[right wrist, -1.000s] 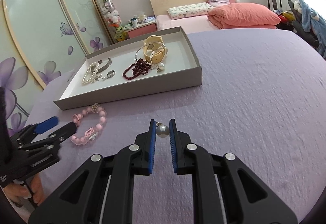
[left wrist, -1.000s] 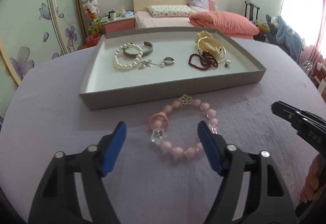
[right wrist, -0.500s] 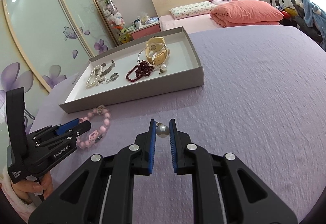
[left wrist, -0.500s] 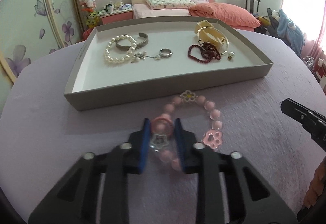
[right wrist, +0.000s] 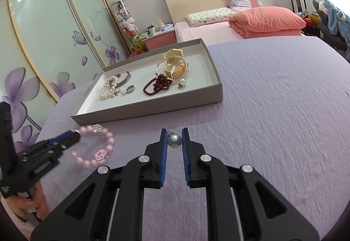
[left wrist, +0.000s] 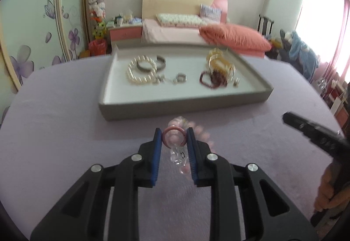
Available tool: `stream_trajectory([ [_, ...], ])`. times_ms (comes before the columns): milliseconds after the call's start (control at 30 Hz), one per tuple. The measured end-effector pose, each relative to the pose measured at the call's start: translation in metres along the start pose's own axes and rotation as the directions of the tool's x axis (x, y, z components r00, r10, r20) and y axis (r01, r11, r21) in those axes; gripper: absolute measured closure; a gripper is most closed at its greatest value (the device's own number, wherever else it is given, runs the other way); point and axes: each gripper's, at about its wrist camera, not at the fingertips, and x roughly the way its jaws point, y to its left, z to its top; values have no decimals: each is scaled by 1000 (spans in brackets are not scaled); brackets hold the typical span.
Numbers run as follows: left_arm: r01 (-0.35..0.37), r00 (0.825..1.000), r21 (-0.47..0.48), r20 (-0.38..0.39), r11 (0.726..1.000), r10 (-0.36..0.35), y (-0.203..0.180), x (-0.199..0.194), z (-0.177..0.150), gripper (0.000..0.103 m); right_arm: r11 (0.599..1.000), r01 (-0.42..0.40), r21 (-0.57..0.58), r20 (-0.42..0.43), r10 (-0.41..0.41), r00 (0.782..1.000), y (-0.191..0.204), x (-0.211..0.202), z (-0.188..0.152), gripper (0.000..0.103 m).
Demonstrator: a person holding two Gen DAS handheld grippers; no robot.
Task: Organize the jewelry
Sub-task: 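Lower the pink bracelet and pearl earring into the tray and open both tools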
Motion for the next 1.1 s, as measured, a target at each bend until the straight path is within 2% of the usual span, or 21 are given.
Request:
stream_trajectory([
  [133, 29, 996, -23, 85, 999, -27, 5, -33, 10, 80, 1000, -10, -10, 10, 10, 1000, 5, -3, 2, 89],
  [267, 39, 990, -43, 139, 998, -33, 9, -55, 18, 80, 1000, -18, -20, 14, 18, 1000, 8, -4, 3, 89],
  [500, 57, 980, -68, 192, 996, -43, 14, -79, 28, 80, 999, -27, -32, 21, 28, 999, 12, -7, 5, 89],
  [800, 64, 979, -82, 198, 995, -46, 14, -75, 45, 80, 996, -25, -82, 47, 29, 998, 22, -8, 18, 89],
  [1100, 59, 985, -132, 171, 989, -36, 21, -38, 78, 80, 991, -5, -135, 82, 16, 996, 28, 10, 42, 89],
])
